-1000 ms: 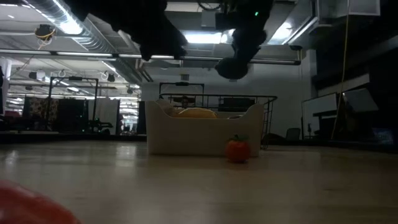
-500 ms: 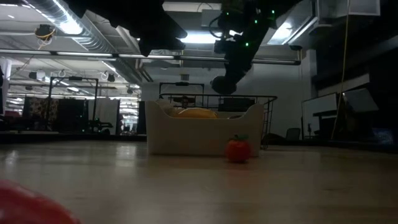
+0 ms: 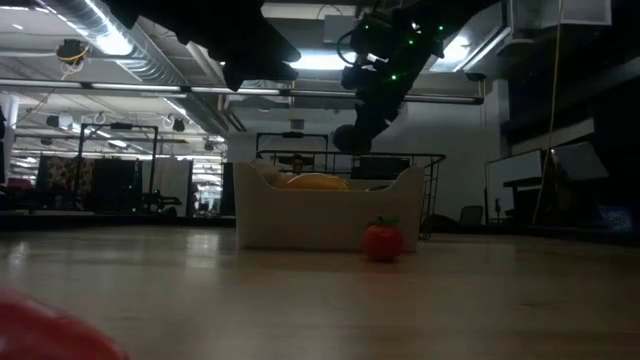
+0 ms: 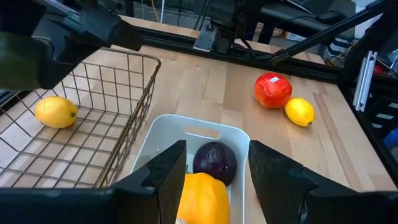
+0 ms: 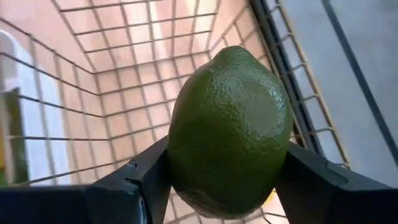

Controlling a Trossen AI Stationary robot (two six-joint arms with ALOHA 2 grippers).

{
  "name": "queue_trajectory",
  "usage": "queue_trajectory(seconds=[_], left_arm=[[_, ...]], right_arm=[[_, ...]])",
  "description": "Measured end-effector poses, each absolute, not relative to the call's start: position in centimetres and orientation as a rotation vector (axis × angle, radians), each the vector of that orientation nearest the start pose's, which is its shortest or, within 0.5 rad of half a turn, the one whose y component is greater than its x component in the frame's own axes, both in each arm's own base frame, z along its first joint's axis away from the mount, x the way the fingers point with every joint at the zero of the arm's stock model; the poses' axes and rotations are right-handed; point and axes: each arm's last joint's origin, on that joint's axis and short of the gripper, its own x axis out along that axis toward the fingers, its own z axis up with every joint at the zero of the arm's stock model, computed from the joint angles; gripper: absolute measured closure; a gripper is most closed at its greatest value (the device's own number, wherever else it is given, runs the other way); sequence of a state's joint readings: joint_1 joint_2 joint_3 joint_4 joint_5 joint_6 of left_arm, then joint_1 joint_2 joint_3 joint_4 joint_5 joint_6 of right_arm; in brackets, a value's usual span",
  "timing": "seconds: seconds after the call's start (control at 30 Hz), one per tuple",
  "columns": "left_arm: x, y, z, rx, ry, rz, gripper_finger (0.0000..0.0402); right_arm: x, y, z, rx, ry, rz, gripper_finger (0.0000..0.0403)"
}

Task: Sort produce into baskets
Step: Put the green lime into the black wire basket, then put the orange carrot into the white bin

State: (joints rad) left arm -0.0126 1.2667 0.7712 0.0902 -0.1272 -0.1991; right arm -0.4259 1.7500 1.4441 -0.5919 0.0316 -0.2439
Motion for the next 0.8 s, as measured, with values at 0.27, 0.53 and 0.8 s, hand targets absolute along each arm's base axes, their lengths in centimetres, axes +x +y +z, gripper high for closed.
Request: queue_trajectory(seconds=[0.27, 0.53, 0.8], left_arm=[[27.4, 0.0, 25.4, -0.172, 0.392, 0.153, 0.0231], [27.5, -0.3, 25.6, -0.176, 0.365, 0.139, 0.0231], [27.3, -4.1, 25.8, -0.166, 0.362, -0.069, 0.0231]], right_arm=[[34.5, -15.7, 27.1, -0.036, 0.928, -0.291, 0.0107], [34.5, -15.7, 27.1, -0.035, 0.926, -0.292, 0.0054], [34.5, -15.7, 27.1, -0.034, 0.926, -0.293, 0.0047]])
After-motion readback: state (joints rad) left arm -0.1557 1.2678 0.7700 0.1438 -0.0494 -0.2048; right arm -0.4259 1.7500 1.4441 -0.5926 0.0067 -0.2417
